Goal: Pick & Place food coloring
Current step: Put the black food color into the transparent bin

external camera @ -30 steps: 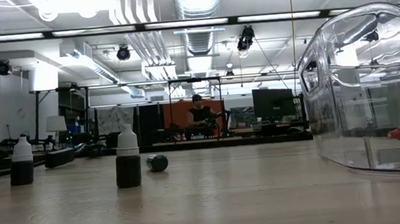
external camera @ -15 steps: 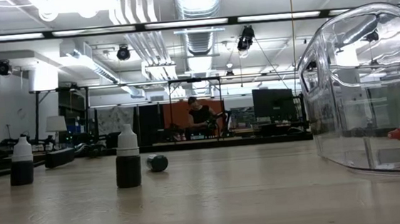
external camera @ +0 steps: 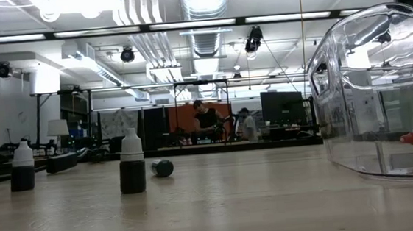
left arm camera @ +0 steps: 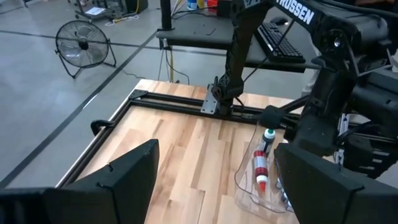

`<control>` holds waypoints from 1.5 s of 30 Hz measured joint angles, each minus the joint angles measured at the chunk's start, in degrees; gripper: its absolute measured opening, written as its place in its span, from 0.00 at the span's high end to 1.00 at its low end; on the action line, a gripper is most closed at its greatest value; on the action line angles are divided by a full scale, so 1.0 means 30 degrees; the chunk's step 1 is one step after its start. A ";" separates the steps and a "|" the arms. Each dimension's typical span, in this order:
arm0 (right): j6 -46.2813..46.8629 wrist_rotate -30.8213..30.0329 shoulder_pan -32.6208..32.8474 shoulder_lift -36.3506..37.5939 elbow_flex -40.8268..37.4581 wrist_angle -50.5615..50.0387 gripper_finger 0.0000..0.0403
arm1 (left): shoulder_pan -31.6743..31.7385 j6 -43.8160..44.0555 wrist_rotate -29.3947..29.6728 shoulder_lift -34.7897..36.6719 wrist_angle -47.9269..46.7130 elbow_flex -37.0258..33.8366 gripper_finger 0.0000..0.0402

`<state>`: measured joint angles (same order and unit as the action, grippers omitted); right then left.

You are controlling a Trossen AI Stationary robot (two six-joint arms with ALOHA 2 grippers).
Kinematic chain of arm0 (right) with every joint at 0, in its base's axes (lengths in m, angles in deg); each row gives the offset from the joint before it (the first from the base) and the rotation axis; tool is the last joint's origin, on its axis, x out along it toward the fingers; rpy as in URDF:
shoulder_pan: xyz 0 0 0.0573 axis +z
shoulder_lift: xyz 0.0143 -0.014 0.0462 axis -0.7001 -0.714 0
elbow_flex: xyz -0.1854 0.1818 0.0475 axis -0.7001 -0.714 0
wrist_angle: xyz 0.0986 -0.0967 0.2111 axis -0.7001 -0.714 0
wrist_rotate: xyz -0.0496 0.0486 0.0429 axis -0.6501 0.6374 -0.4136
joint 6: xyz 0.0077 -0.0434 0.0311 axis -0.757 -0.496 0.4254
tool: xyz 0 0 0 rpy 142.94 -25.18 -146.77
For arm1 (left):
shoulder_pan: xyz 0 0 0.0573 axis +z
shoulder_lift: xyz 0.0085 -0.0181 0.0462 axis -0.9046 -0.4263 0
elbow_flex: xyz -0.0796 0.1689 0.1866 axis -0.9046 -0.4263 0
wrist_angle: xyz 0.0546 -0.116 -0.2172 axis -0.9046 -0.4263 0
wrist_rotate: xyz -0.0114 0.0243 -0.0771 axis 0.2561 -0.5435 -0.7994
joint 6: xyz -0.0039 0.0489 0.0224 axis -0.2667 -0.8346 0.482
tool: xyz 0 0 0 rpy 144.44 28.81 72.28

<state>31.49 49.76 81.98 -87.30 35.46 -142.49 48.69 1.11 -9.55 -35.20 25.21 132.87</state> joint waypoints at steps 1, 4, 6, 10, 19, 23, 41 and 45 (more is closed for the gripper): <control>0.0401 0.0014 0.0000 0.0014 -0.0254 0.0290 0.89 | 0.0000 0.0021 0.0000 0.0000 -0.0057 0.0000 0.28; 0.1717 0.0006 0.0044 0.0014 -0.0979 0.0630 0.91 | 0.0000 0.0064 0.0000 0.0000 -0.0160 0.0000 0.28; 0.2543 -0.0001 0.0044 0.0014 -0.1399 0.0920 0.91 | 0.0000 0.0061 0.0000 0.0000 -0.0160 0.0000 0.28; 0.4477 -0.0291 0.0044 0.0014 -0.1999 0.0999 0.91 | 0.0000 0.0053 0.0000 0.0000 -0.0160 0.0000 0.28; 0.8335 -0.0933 0.0036 0.0014 -0.3355 0.2253 0.91 | 0.0000 -0.0170 0.0000 0.0000 -0.0160 0.0000 0.28; 0.9367 -0.0933 0.0036 0.0014 -0.4273 0.3738 0.91 | 0.0000 -0.0254 0.0000 0.0000 -0.0163 0.0000 0.28; 1.2299 -0.0764 0.0189 -0.0001 -0.5719 0.4842 0.91 | 0.0013 -0.0773 -0.0007 0.0000 -0.0626 0.0000 0.28; 1.2349 -0.0693 0.0197 -0.0037 -0.6292 0.5835 0.91 | 0.0021 -0.0886 -0.0007 0.0029 -0.0626 0.0000 0.28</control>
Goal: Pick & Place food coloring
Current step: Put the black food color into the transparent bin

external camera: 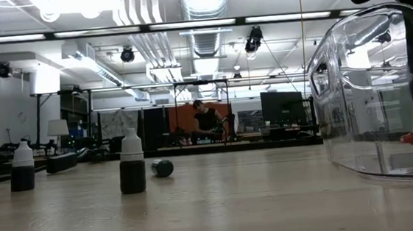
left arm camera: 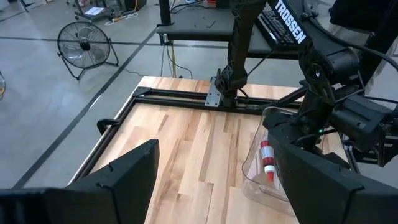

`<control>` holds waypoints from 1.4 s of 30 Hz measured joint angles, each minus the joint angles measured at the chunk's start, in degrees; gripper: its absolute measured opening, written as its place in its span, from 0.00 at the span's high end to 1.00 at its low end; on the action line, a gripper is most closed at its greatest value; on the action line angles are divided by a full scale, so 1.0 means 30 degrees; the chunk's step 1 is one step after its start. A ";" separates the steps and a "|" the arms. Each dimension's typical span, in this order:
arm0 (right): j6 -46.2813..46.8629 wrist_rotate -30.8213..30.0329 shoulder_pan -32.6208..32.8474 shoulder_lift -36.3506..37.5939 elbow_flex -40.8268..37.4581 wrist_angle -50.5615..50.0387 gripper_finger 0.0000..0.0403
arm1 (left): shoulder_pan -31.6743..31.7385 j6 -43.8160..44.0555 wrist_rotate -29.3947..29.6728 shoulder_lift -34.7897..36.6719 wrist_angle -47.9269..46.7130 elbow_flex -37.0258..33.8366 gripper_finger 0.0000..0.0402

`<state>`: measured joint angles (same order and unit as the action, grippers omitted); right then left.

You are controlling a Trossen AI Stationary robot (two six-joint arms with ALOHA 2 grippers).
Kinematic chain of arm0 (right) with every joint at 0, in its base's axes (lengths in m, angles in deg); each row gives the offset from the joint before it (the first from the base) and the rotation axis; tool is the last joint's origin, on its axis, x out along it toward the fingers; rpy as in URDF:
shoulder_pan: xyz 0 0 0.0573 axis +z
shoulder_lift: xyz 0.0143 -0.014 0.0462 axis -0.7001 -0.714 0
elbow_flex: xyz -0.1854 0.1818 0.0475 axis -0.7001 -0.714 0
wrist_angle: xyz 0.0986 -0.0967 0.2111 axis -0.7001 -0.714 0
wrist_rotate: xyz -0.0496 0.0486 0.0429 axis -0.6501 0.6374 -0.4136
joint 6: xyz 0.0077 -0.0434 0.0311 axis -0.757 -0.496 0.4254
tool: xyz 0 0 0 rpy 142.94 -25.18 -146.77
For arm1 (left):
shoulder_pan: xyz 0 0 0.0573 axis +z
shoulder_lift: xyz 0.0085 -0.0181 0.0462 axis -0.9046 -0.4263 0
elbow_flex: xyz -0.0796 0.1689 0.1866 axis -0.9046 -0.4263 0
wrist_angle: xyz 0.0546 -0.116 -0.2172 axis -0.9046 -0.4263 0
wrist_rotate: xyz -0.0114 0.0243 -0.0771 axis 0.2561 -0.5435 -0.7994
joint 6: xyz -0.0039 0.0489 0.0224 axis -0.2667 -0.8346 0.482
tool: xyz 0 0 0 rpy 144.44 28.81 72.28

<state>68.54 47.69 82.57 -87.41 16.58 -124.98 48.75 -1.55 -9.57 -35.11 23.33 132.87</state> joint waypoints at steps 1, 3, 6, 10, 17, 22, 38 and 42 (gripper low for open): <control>0.0076 0.0000 0.0000 -0.0151 -0.0033 0.0046 0.91 | 0.0001 0.0006 0.0000 0.0007 0.0000 0.0000 0.28; 0.0072 0.0073 0.0042 -0.0394 -0.0096 0.0082 0.91 | 0.0001 -0.0026 0.0000 0.0061 0.0007 0.0000 0.28; -0.0021 0.0538 0.0053 -0.1039 -0.0098 0.0157 0.91 | -0.0006 -0.0105 0.0000 0.0151 -0.0002 0.0007 0.28; -0.0054 0.1013 0.0124 -0.1911 -0.0098 0.0329 0.91 | 0.0001 -0.0161 0.0000 0.0239 -0.0015 0.0007 0.28; 0.0019 0.0845 0.0117 -0.2158 -0.0085 0.0658 0.91 | 0.0023 -0.0169 0.0000 0.0357 -0.0074 0.0007 0.28; 0.0167 0.0806 0.0124 -0.2359 -0.0305 0.0700 0.91 | 0.0022 -0.0169 0.0000 0.0357 -0.0095 0.0007 0.28; 0.0019 0.0894 0.0131 -0.2192 -0.0235 0.1121 0.71 | 0.0016 -0.0101 0.0000 0.0357 -0.0219 0.0007 0.28; -0.0100 0.0772 0.0124 -0.2186 0.0457 -0.0451 0.68 | 0.0016 -0.0070 0.0000 0.0357 -0.0226 0.0007 0.28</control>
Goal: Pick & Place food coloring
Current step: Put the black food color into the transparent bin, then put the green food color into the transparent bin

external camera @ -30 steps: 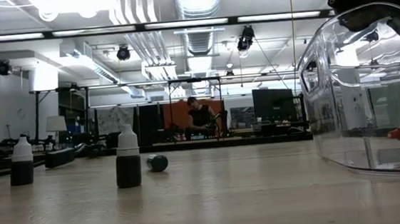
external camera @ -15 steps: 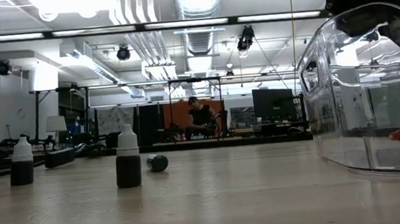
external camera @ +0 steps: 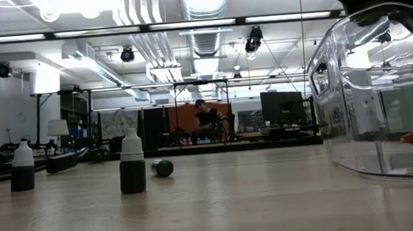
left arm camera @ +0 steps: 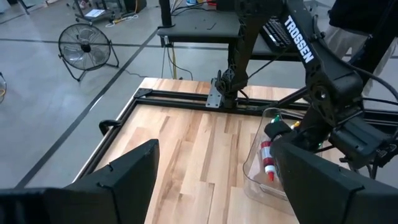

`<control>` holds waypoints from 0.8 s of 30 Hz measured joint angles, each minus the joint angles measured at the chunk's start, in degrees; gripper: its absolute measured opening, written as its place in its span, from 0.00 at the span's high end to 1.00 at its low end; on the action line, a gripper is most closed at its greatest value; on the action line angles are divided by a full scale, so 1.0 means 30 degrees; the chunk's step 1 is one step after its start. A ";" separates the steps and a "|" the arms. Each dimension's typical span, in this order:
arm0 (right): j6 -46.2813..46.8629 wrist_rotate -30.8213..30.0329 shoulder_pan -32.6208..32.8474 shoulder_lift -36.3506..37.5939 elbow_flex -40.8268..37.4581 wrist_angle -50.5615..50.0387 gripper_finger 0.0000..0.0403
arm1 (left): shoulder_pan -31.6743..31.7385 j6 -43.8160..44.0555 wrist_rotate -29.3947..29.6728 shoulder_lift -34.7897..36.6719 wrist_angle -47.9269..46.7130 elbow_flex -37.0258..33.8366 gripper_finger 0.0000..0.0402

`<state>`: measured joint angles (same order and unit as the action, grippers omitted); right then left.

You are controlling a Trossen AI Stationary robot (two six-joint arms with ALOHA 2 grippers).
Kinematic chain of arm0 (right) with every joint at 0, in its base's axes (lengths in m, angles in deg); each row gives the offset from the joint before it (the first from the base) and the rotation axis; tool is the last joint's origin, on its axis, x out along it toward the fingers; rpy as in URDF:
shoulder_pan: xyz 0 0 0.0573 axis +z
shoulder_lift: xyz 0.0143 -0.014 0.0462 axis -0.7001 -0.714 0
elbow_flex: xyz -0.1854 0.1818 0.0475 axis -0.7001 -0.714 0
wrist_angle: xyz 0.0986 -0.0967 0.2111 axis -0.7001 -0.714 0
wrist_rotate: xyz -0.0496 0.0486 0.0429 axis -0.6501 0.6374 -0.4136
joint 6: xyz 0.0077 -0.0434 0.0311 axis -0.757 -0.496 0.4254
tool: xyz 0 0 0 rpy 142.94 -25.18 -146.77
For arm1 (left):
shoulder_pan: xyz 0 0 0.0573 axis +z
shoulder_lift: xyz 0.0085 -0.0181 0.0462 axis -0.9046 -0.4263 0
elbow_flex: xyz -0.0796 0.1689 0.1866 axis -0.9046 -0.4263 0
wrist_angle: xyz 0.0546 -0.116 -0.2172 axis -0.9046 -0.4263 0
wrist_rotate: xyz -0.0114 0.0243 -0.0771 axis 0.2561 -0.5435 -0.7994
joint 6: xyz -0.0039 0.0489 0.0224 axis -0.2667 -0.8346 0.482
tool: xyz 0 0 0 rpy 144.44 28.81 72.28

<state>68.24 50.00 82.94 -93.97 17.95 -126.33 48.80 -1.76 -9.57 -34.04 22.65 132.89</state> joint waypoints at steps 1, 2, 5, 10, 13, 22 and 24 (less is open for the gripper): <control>-0.0158 -0.0142 0.0000 0.0000 0.0275 -0.0537 0.67 | 0.0007 0.0004 -0.0001 0.0000 0.0007 0.0000 0.28; -0.0317 -0.0309 0.0000 0.0000 0.0592 -0.1109 0.67 | 0.0001 0.0004 -0.0005 0.0000 0.0007 0.0000 0.28; -0.0834 -0.0732 0.0000 0.0001 0.1677 -0.2660 0.65 | 0.0001 0.0027 0.0000 0.0000 0.0006 0.0000 0.28; -0.1935 -0.1359 -0.0022 0.0025 0.3811 -0.4629 0.63 | 0.0033 0.0370 -0.0004 0.0000 -0.0255 0.0000 0.28; -0.2230 -0.1472 -0.0036 0.0029 0.5049 -0.5806 0.61 | 0.0054 0.1439 0.0004 0.0000 -0.0924 0.0000 0.28; -0.5081 -0.1909 -0.0051 0.0050 0.8627 -0.8949 0.48 | 0.0227 1.0068 0.2154 -0.0367 -0.4118 0.0000 0.28; -0.6412 -0.2018 -0.0094 0.0145 0.9304 -0.9236 0.44 | 0.0450 1.2695 0.2312 -0.0575 -0.5187 0.0000 0.28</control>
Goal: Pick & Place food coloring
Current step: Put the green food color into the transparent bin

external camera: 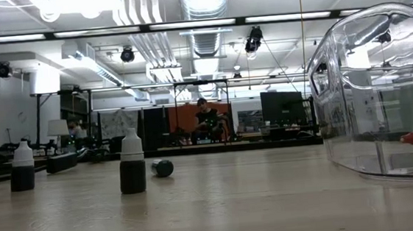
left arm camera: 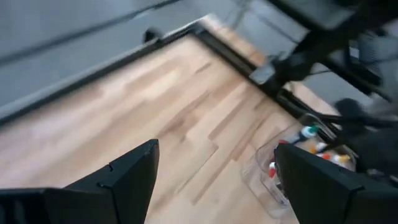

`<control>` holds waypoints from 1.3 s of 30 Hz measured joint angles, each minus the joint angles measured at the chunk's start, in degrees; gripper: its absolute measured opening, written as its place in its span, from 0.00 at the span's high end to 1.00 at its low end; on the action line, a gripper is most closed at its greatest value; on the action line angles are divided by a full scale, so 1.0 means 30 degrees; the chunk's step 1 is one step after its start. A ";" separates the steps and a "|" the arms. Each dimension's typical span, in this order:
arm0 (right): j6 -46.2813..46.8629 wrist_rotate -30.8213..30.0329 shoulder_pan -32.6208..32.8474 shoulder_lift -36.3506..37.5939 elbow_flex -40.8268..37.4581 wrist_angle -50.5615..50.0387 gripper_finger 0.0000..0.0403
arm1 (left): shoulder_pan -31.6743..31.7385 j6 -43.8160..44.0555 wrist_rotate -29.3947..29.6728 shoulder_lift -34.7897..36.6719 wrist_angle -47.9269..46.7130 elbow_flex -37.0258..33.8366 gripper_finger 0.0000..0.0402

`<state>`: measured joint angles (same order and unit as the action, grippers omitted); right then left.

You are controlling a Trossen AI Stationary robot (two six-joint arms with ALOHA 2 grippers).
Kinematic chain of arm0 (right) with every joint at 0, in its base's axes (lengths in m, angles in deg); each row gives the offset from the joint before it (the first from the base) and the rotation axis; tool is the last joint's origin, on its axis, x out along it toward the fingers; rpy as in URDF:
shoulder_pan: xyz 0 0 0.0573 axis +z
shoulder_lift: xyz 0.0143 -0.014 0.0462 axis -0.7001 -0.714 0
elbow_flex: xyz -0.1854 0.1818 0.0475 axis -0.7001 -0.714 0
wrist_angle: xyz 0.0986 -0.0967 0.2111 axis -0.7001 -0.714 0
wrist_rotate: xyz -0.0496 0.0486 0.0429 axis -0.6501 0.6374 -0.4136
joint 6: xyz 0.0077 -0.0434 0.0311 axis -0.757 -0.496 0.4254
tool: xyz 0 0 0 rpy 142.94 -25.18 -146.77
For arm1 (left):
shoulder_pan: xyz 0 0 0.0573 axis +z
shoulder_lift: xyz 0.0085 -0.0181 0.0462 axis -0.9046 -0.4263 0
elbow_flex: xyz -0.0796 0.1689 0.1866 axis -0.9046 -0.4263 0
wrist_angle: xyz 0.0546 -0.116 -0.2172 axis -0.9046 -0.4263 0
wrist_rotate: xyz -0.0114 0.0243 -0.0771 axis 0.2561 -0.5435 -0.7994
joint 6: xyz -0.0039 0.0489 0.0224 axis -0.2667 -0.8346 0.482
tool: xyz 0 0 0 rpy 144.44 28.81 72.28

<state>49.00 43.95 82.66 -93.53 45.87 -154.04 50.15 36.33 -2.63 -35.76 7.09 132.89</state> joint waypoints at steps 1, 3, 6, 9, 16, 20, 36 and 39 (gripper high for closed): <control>-0.0648 0.0000 -0.0044 0.0086 0.0299 -0.0058 0.42 | 0.0115 0.1037 -0.0061 -0.0144 -0.0501 0.0000 0.28; -0.1787 -0.0015 -0.0097 0.0180 0.0797 -0.0391 0.38 | 0.0276 0.2715 -0.0552 -0.0460 -0.1400 0.0000 0.28; -0.3402 -0.0233 -0.0139 0.0334 0.1410 -0.0833 0.34 | 0.0424 0.4502 -0.1185 -0.1140 -0.1941 -0.0072 0.28; -0.4762 -0.0886 -0.0132 0.0633 0.1766 -0.1238 0.31 | 0.0481 0.6759 -0.1536 -0.1763 -0.2055 -0.0442 0.28; -0.7093 -0.1323 -0.0132 0.1532 0.2048 -0.1427 0.27 | 0.0590 1.2576 -0.2092 -0.3299 -0.1979 -0.1989 0.28; -0.7910 -0.1965 -0.0215 0.1843 0.2162 -0.1378 0.28 | 0.0348 1.5714 -0.2774 -0.4169 -0.1719 -0.3120 0.28; -1.0627 -0.1982 -0.0788 0.2026 0.2038 -0.1363 0.29 | -0.0342 2.2901 -0.6552 -0.7497 0.2081 -0.5871 0.28; -1.0634 -0.1982 -0.0795 0.2026 0.2036 -0.1337 0.28 | -0.0572 2.4268 -0.6815 -0.7989 0.3330 -0.6272 0.28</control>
<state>17.10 38.00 80.27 -87.45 51.97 -158.05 48.43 109.13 -23.08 -59.73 17.09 114.08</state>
